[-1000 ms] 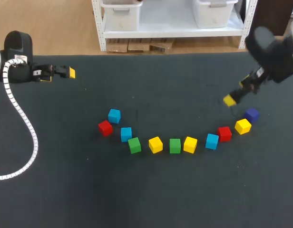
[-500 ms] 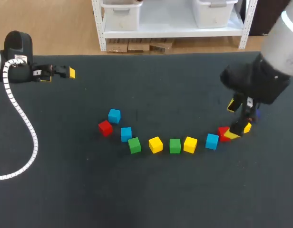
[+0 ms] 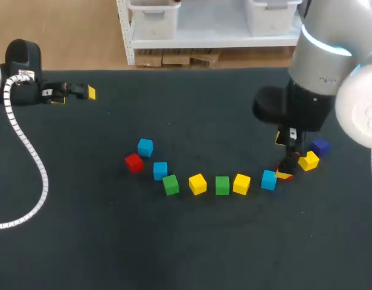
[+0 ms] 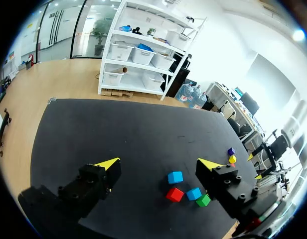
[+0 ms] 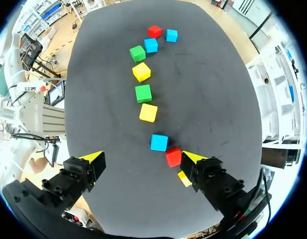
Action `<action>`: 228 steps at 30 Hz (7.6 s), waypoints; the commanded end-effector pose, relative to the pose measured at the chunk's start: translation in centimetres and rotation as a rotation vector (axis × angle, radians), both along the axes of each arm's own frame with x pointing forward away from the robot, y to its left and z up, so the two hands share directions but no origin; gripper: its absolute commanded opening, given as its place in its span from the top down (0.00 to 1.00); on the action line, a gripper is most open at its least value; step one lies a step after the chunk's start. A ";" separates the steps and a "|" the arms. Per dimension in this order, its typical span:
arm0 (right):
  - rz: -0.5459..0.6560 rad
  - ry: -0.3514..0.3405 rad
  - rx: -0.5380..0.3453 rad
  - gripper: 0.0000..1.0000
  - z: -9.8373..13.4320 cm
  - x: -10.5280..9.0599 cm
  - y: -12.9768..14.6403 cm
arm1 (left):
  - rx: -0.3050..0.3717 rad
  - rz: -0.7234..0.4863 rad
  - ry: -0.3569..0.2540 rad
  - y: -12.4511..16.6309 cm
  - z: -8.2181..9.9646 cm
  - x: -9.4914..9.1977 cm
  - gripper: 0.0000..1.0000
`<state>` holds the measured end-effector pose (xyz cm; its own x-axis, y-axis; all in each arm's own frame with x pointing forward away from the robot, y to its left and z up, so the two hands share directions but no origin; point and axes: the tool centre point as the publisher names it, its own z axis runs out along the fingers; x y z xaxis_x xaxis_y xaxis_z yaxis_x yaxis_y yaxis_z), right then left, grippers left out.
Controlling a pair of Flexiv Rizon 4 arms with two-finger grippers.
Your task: Place the blue cubes, place green cubes on the blue cubes, place the yellow cubes on the green cubes, then place the red cubes on the yellow cubes, and place purple cube on the red cubes.
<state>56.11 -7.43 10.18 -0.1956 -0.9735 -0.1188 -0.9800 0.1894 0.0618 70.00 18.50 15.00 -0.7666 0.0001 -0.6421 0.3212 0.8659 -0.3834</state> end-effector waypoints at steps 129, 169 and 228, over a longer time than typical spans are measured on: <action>0.176 0.053 -0.140 1.00 -10.5 16.8 8.1 | 0.000 0.000 0.000 0.0 0.0 0.0 0.00; 0.121 -0.053 -0.049 0.00 -3.8 12.9 3.9 | 0.000 0.000 0.000 0.0 0.0 0.0 0.00; -0.266 -0.348 0.347 0.00 2.9 10.3 -11.6 | 0.000 0.000 0.000 0.0 0.0 0.0 0.00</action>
<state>67.27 -18.23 13.15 -0.3299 -0.8038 -0.4951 -0.8870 0.4434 -0.1288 70.00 18.50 15.00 -0.7666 0.0001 -0.6421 0.3212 0.8659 -0.3834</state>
